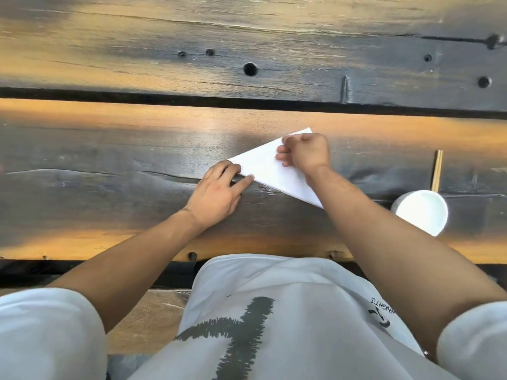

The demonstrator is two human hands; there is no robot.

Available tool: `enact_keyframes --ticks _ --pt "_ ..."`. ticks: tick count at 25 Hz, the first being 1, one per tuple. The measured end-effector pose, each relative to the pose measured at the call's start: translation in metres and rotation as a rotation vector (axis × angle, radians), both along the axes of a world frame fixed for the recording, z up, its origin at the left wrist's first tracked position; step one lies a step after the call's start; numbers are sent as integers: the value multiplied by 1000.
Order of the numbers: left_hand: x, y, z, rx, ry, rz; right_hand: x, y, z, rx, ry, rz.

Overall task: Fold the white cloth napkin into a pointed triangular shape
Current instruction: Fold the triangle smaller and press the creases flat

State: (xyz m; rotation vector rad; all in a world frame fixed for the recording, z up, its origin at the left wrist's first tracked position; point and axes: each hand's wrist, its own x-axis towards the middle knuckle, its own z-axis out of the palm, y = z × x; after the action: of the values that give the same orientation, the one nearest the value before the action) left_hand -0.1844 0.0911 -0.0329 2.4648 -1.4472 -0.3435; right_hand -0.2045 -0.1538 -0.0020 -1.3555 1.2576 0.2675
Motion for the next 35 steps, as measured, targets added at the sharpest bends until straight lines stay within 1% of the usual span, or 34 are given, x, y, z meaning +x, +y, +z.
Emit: enact_keyframes --ticks 4,10,14,16,18,23,27,29,30,31,32,33,34,35 --pt "0 -3 2 -6 -4 -21 1 -30 8 59 7 -55" --pt "1 -9 7 25 -24 -9 5 -30 17 155 18 -171" --pt "1 -37 20 -18 -123 58 10 -31 15 61 5 -90" --pt "3 -52 20 11 -144 78 12 -33 13 6 9 -91" --pt "4 -56 14 60 -137 65 11 -36 13 -15 19 -80" --pt "-4 -54 11 112 -93 111 19 -45 5 42 70 -65" --pt "-9 -64 22 180 47 249 23 -53 14 124 93 -41" --pt "-9 -70 28 218 91 272 26 -57 16 156 124 4" --pt "-9 -72 30 222 90 270 27 -56 16 97 139 55" --pt "-9 -73 31 210 82 262 27 -52 16 -39 147 147" --pt "-9 -73 32 179 72 249 21 -44 17 -237 131 290" --pt "-12 -73 31 133 59 233 10 -32 15 -469 66 451" --pt "-14 -72 30 90 38 211 -8 -16 14 -678 -58 601" --pt "-17 -72 30 75 22 181 -28 1 11 -830 -176 719"
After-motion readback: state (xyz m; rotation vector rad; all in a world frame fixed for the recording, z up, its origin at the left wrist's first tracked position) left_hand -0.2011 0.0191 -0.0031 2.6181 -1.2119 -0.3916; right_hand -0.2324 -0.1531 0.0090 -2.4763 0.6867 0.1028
